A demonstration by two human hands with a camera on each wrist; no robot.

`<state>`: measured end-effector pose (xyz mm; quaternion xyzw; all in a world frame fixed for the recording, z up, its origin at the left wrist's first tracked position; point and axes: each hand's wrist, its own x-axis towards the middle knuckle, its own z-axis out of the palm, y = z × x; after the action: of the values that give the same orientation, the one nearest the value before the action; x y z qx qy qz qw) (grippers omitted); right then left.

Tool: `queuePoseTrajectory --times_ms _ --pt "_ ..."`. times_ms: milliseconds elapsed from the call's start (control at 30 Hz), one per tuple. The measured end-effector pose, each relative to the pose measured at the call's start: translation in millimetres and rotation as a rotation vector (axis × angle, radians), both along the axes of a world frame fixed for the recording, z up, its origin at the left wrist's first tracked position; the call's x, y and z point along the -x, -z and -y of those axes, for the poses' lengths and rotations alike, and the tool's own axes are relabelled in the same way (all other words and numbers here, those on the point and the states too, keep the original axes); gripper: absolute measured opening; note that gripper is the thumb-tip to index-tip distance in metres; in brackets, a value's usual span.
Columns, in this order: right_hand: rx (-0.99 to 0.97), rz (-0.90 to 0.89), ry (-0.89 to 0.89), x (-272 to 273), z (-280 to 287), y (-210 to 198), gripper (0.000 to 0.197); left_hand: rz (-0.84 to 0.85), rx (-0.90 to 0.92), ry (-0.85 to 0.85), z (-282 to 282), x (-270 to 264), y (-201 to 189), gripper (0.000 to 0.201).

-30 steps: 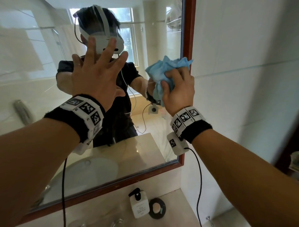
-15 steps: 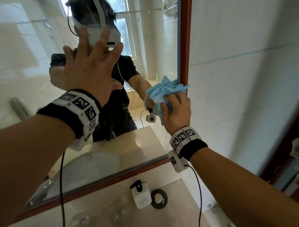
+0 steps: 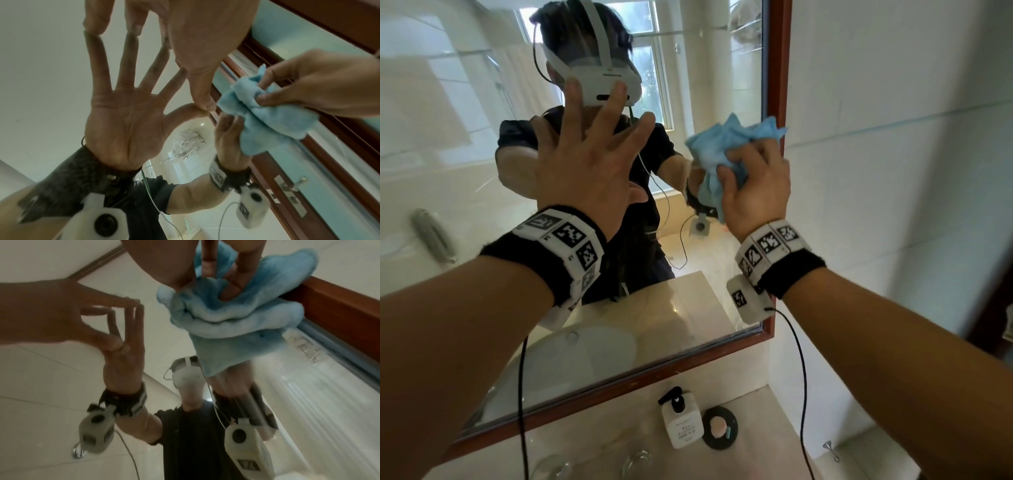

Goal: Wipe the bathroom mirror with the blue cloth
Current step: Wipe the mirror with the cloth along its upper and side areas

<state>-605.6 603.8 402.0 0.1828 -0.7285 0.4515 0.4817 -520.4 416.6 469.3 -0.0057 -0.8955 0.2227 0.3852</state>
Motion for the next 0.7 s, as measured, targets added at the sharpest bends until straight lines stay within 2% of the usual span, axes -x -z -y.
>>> queuePoseTrajectory --times_ms 100,233,433,700 --pt "0.021 -0.043 0.003 4 -2 -34 0.010 0.001 0.003 -0.008 -1 0 1 0.101" --pt "-0.002 -0.031 -0.012 7 -5 -37 0.010 0.002 0.007 -0.011 0 0 5 0.101" --pt "0.008 -0.017 -0.028 9 -5 -14 0.010 0.006 0.001 -0.007 -3 -1 8 0.101" --pt "-0.070 0.057 0.012 5 -8 57 0.014 0.005 0.003 0.005 1 3 12 0.099"
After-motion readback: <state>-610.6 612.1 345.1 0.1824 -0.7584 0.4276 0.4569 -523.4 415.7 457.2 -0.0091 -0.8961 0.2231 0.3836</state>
